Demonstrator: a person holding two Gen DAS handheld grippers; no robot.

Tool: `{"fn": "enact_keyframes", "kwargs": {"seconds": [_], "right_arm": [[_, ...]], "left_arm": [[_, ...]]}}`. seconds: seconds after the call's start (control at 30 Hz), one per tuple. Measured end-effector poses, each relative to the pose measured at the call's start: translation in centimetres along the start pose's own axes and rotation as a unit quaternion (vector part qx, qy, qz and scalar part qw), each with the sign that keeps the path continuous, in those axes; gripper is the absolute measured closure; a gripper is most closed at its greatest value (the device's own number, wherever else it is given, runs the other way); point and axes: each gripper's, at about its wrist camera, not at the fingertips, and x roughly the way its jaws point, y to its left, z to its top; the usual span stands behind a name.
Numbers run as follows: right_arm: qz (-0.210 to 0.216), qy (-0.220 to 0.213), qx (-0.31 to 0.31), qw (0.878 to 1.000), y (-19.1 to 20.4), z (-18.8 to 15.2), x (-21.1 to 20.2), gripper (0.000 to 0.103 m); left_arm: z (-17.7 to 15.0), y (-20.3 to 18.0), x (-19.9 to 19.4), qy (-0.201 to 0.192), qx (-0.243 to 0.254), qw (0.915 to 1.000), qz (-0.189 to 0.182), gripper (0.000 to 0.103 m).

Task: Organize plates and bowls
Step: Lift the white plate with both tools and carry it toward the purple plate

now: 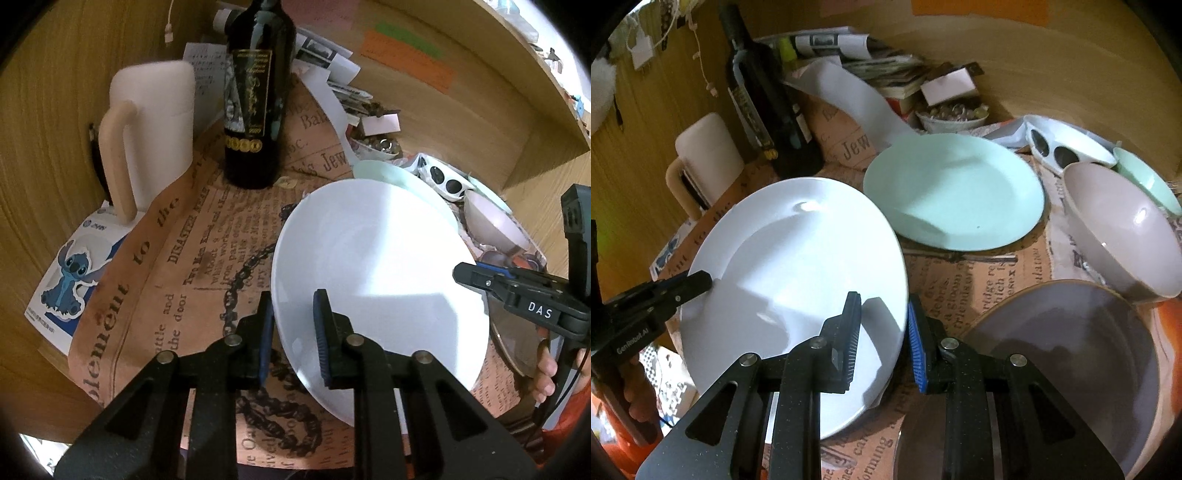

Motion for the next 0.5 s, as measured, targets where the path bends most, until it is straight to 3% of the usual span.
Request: {"fn": "enact_keyframes", "kwargs": {"seconds": [0.5], "right_arm": [[-0.006, -0.054, 0.025, 0.998, -2.5, -0.1, -3.9, 0.081]], "left_arm": [[1.7, -4.0, -1.7, -0.039, 0.036, 0.9985, -0.013, 0.083]]}}
